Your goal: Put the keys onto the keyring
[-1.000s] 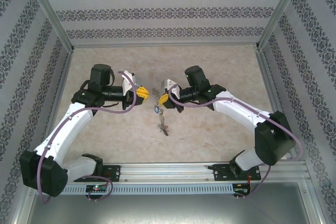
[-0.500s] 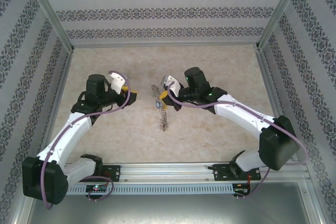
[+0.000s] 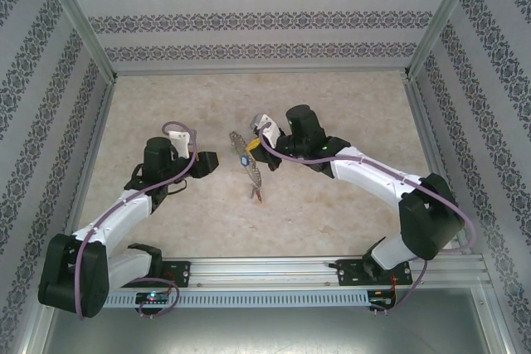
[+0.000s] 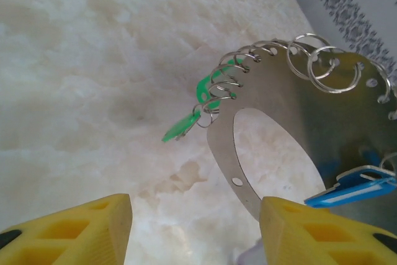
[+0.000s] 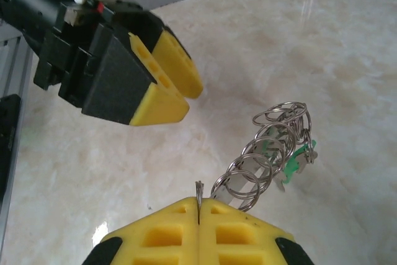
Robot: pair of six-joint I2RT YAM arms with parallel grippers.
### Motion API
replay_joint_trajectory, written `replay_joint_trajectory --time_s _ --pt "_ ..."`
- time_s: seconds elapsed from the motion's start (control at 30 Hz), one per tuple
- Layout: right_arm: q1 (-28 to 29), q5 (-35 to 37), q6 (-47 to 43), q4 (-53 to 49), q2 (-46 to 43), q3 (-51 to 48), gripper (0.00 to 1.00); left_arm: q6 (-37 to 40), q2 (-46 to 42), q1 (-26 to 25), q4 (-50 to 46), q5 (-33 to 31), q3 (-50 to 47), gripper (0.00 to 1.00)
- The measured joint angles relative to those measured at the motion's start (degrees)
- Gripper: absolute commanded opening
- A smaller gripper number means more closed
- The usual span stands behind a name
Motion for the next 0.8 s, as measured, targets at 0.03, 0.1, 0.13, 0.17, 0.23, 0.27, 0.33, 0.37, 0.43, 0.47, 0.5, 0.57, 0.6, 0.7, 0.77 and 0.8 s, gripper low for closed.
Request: replay_joint_trajectory --time_s 0.03,0.1,0.13,0.17,0.23,0.27,0.33,0.37,0.43,0.47,0.5,0.57,0.6,0.7,0.77,0.8 --pt "-0.1 0.0 0.6 0.8 -0.4 0.0 0.0 -1.9 0.0 0.0 1.4 0.3 0.0 0.65" --pt "-0.4 0.0 1.7 2.2 -1.4 0.0 0.0 -5.7 0.1 0.0 3.4 0.8 0.0 0.68" --pt "-0.4 0.0 2.3 3.0 -1.9 0.0 0.0 -7.7 0.3 0.0 4.5 1.1 0.0 0.68" --pt "-0.4 0.0 2.9 3.9 -2.3 0.0 0.0 -9.4 0.8 0.0 5.7 1.4 0.0 0.69" --pt "-0.4 0.0 4.1 5.4 -2.9 0.0 0.0 -12.0 2.4 0.0 7.6 2.2 0.0 0.71" --pt "-0.4 0.0 4.5 6.1 -3.0 0.0 0.0 -13.3 3.4 0.0 8.4 2.7 0.0 0.72" --pt "-0.4 0.2 5.6 7.5 -3.2 0.0 0.0 -15.6 5.2 0.0 9.5 3.5 0.0 0.74" --pt "-0.4 0.3 6.0 8.0 -3.3 0.0 0.0 -16.8 6.0 0.0 10.4 3.9 0.0 0.75" --pt "-0.4 0.5 6.8 8.6 -3.4 0.0 0.0 -19.0 7.2 0.0 11.6 4.7 0.0 0.76" --pt "-0.4 0.5 7.2 8.9 -3.5 0.0 0.0 -20.1 7.9 0.0 12.2 5.5 0.2 0.77" --pt "-0.4 0.5 7.4 9.2 -3.5 0.0 0.0 -21.1 8.8 -0.1 12.8 6.1 0.5 0.78" --pt "-0.4 0.5 8.0 9.9 -3.6 0.0 0.0 -23.1 10.2 -0.3 14.4 7.2 1.4 0.79" --pt "-0.4 0.6 8.4 10.3 -3.7 0.0 0.0 -23.8 10.9 -0.5 15.1 7.7 1.9 0.79" --pt "-0.3 0.9 9.0 11.3 -3.9 0.1 0.0 -25.7 12.8 -1.1 16.3 9.0 3.8 0.8" --pt "-0.1 1.4 9.3 11.8 -3.9 0.1 0.0 -27.0 13.5 -1.4 17.8 9.2 4.3 0.8" --pt "0.0 1.7 9.7 12.1 -3.9 0.1 0.0 -27.8 13.9 -1.6 18.3 9.3 4.4 0.8"
